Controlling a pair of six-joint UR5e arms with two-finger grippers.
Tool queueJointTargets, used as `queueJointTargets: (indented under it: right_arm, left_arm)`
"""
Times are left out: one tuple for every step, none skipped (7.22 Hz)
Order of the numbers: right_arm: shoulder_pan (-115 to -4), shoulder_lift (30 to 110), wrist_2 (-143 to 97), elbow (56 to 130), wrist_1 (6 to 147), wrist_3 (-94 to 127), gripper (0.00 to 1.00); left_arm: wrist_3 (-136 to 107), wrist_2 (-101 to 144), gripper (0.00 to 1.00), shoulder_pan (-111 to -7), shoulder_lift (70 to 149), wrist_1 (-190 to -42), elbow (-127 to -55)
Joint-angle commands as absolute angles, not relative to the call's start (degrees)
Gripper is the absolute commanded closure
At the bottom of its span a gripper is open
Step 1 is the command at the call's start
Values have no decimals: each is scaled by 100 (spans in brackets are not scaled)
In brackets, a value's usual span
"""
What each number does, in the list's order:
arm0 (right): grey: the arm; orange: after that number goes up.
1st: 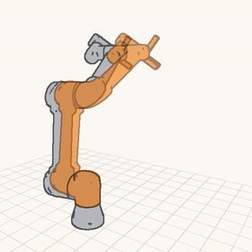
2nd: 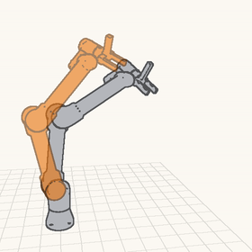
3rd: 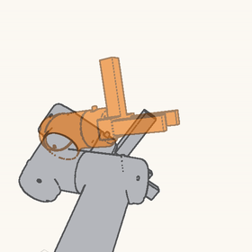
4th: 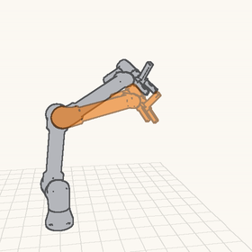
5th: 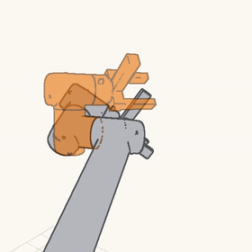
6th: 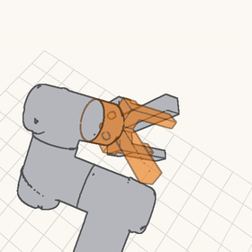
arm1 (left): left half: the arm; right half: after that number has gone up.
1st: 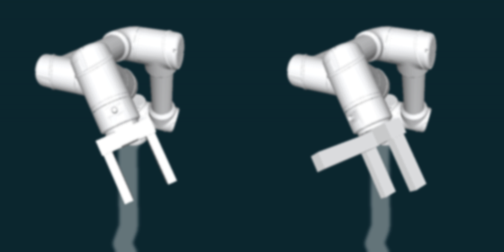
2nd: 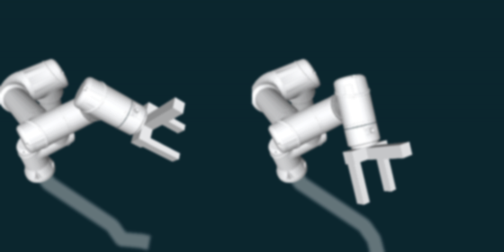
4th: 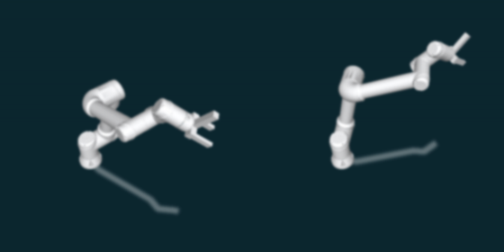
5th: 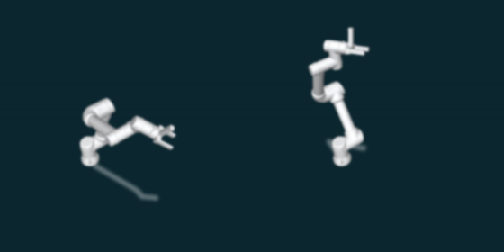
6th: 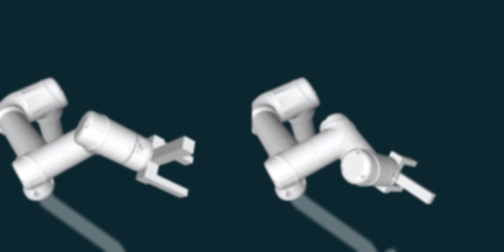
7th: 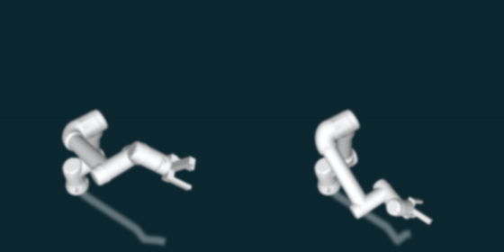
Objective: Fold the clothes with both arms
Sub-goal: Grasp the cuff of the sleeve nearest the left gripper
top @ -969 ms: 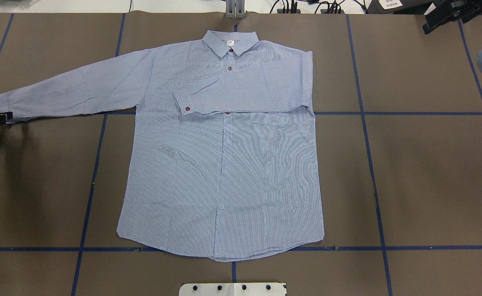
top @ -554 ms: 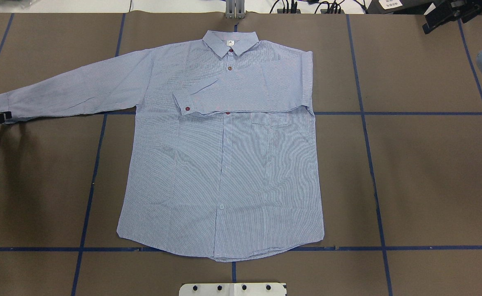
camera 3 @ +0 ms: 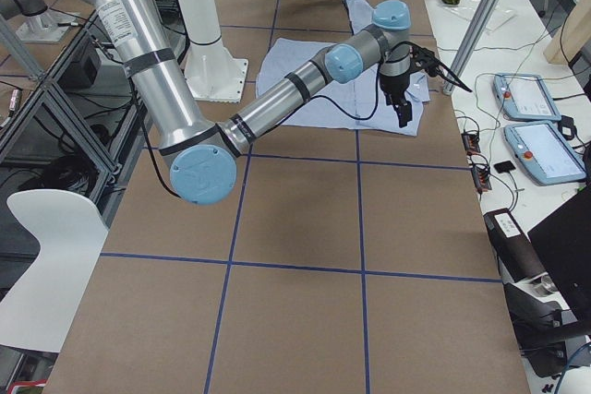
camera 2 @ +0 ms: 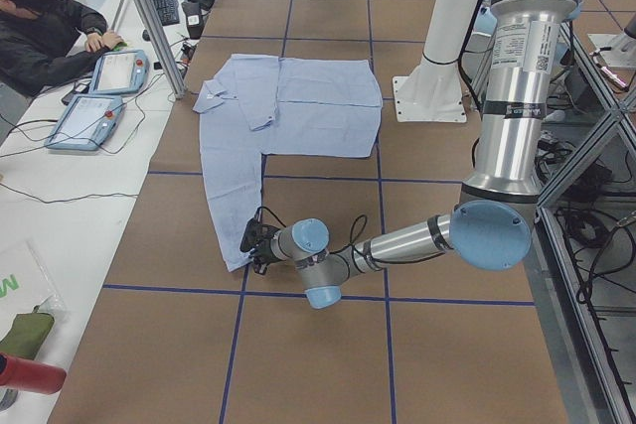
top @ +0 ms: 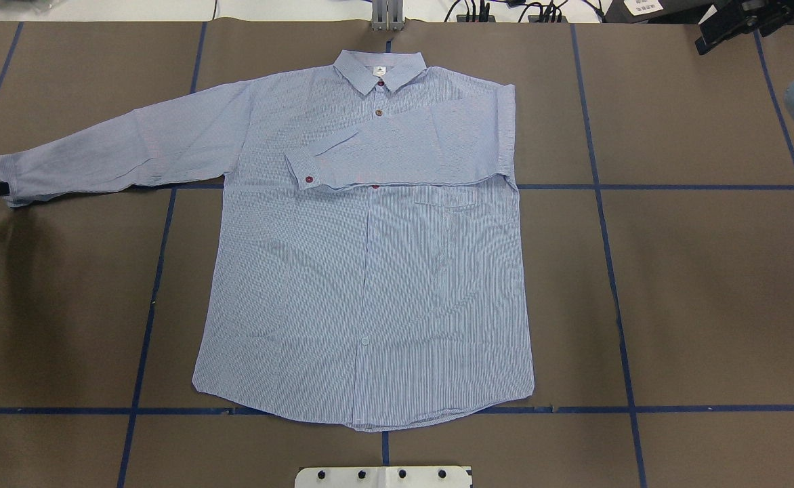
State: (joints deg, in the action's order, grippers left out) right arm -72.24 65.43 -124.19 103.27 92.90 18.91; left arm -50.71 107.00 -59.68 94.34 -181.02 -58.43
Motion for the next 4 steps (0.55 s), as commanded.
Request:
queueJointTargets:
  right_arm:
    - [-7225, 6539, -12419, 10327, 9290, 1925, 0]
    - [-7225, 6539, -12419, 10327, 9290, 1934, 0]
    - [-7225, 6548, -12419, 10318, 9290, 1934, 0]
    - [-7225, 6557, -12419, 10327, 9290, 1942, 0]
  left_arm:
    - [-5036, 10722, 100, -5976, 9431, -18105, -5915]
    - [-5036, 10836, 100, -5977, 9439, -18045, -6124]
    - [-5027, 11289, 100, -5994, 9500, -17957, -6430]
    - [-5019, 11364, 100, -6012, 9562, -17895, -6703]
